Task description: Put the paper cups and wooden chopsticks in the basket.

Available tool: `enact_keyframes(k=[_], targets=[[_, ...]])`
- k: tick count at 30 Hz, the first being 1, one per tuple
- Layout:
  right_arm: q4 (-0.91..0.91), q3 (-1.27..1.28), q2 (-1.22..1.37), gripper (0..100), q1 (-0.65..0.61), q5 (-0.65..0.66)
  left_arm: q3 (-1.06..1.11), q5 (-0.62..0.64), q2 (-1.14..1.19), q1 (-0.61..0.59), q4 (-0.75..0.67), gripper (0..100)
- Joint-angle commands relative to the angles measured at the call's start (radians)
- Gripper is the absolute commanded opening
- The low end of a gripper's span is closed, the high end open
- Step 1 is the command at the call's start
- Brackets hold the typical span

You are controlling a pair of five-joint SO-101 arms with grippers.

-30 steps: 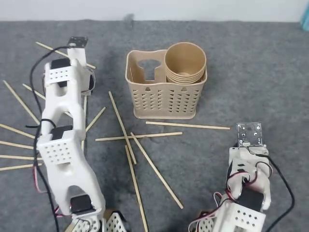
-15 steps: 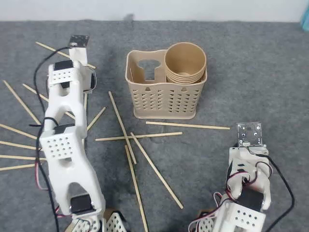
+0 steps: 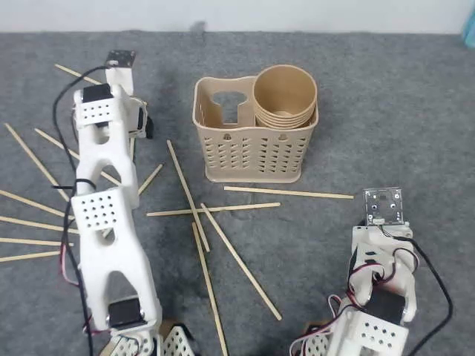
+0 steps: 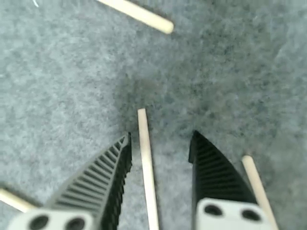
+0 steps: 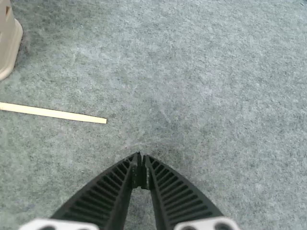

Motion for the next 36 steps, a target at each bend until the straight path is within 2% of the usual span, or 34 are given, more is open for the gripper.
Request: enact_keyframes(k=[1, 6, 10, 14, 22, 27, 36], targets=[[0.005, 0.018, -0.001, 0.8, -0.001, 0.018, -0.117, 0.008, 0.025, 0.003, 0.064, 20], [0.005, 0.018, -0.001, 0.8, -0.001, 0.018, -0.239, 0.008, 0.101, 0.008, 0.153, 16], [0.005, 0.018, -0.001, 0.8, -0.001, 0.018, -0.328, 0.008, 0.158, 0.021, 0.232, 1], [0.005, 0.018, -0.001, 0.8, -0.001, 0.018, -0.41, 0.008, 0.195, 0.031, 0.315, 1], [0.007, 0.018, -0.001, 0.8, 0.001, 0.018, -0.424, 0.087, 0.104, 0.006, 0.316, 1], [0.007, 0.018, -0.001, 0.8, 0.001, 0.018, -0.318, 0.143, -0.018, 0.0, 0.316, 1], [0.004, 0.018, -0.001, 0.8, 0.001, 0.018, 0.104, 0.14, -0.433, 0.011, 0.315, 1]])
